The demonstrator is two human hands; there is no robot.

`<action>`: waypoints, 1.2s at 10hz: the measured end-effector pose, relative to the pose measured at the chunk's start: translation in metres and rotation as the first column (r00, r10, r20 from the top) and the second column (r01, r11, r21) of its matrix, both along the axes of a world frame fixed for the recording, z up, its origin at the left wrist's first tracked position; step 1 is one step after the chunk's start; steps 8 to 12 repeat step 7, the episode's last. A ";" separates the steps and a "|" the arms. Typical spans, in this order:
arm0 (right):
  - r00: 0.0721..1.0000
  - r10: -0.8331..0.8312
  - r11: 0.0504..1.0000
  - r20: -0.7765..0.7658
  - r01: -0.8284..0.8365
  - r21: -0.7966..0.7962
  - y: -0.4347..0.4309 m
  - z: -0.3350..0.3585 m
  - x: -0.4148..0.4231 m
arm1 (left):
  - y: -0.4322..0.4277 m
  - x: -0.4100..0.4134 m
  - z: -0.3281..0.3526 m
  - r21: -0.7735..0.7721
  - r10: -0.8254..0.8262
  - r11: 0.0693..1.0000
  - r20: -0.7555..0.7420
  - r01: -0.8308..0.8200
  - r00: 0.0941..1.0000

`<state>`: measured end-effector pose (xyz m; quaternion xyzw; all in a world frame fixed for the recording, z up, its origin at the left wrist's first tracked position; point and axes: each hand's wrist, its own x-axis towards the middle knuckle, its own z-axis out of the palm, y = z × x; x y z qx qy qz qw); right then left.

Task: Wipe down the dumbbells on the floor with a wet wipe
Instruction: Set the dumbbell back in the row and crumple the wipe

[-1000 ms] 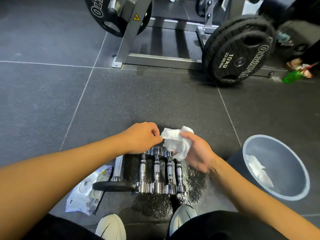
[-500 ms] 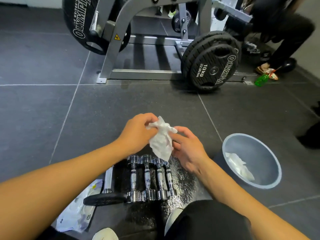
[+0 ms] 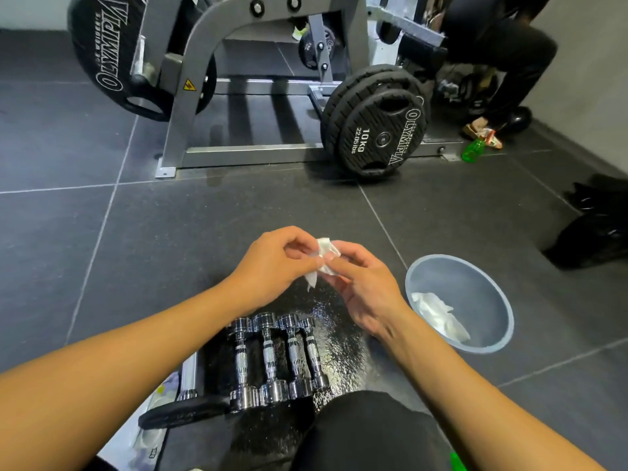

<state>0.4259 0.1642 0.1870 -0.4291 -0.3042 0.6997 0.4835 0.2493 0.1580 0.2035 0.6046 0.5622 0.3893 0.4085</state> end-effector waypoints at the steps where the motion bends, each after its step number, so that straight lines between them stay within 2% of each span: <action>1: 0.998 -0.061 0.998 -0.003 0.061 -0.020 -0.002 -0.003 0.014 | 0.002 0.012 0.001 -0.036 -0.033 0.999 0.053 0.035 0.998; 2: 0.982 -0.176 0.984 0.068 0.177 -0.016 -0.001 -0.004 0.034 | 0.007 0.027 0.006 -0.050 -0.038 0.998 0.042 0.040 0.998; 4: 0.880 -0.385 0.918 0.278 0.396 0.020 0.006 -0.009 0.110 | 0.024 0.060 0.011 -0.062 -0.058 0.996 0.029 0.060 0.998; 6: 0.777 -0.520 0.826 0.354 0.563 -0.023 0.014 -0.030 0.182 | 0.029 0.094 0.009 -0.137 -0.125 0.982 0.050 0.131 0.991; 7: 0.771 -0.444 0.846 0.456 0.529 -0.071 0.019 -0.047 0.200 | 0.029 0.099 0.008 -0.154 -0.145 0.977 0.030 0.148 0.989; 12: 0.771 -0.444 0.846 0.456 0.529 -0.071 0.019 -0.047 0.200 | 0.029 0.099 0.008 -0.154 -0.145 0.977 0.030 0.148 0.989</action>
